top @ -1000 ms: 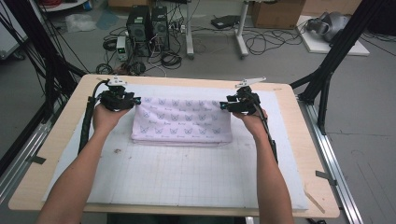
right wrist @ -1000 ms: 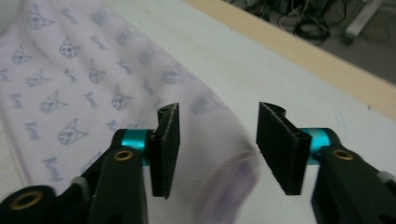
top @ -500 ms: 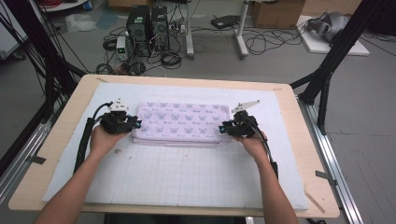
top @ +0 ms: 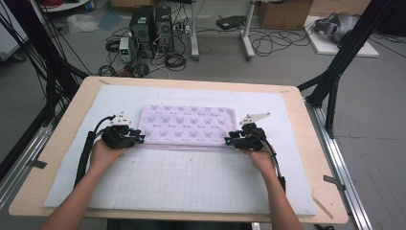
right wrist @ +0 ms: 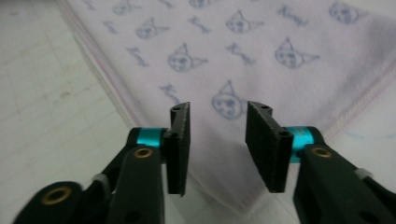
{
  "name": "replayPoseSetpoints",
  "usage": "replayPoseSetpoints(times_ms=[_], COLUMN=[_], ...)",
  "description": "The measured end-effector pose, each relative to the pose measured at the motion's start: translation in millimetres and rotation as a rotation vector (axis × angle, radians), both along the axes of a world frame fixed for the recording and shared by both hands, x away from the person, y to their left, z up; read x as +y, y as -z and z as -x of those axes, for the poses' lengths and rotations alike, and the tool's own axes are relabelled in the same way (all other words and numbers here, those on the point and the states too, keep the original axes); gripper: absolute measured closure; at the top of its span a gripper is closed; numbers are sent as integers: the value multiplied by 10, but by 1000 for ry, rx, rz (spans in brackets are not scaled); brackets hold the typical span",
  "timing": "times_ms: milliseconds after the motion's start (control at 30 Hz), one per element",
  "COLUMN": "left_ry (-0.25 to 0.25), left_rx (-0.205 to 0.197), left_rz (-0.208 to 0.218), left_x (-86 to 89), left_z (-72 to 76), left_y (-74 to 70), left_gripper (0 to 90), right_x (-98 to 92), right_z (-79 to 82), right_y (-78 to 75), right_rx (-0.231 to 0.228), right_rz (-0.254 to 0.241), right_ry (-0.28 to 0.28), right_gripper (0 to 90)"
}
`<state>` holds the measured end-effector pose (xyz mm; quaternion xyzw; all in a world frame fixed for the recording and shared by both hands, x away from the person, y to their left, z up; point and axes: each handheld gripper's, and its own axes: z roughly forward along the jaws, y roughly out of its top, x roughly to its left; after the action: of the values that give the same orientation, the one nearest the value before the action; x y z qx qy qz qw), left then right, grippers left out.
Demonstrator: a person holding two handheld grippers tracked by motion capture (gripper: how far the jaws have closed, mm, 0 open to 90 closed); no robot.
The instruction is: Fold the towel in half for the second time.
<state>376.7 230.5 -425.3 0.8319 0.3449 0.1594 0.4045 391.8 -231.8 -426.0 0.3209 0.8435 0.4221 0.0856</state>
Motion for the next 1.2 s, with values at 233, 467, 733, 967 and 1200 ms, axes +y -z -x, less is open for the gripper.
replayPoseSetpoints(times_ms=[233, 467, 733, 967, 1200], left_ry=[-9, -76, -52, -25, -34], left_rx=[-27, -40, -12, -26, -48], left_rz=[117, 126, 89, 70, 83], left_x=[32, 108, 88, 80, 141], left_z=[213, 342, 436, 568, 675], left_y=[-97, -57, -31, -50, -91], left_gripper=[528, 335, 196, 135, 120], right_x=[43, 126, -34, -142, -180], right_z=[100, 250, 436, 607, 730], right_y=[-75, -136, -129, -106, -85], right_rx=[-4, -42, -91, -116, -128], right_rz=[-44, -30, -46, -34, -36], right_ry=[3, -10, 16, 34, 42], right_gripper=[286, 121, 121, 116, 116])
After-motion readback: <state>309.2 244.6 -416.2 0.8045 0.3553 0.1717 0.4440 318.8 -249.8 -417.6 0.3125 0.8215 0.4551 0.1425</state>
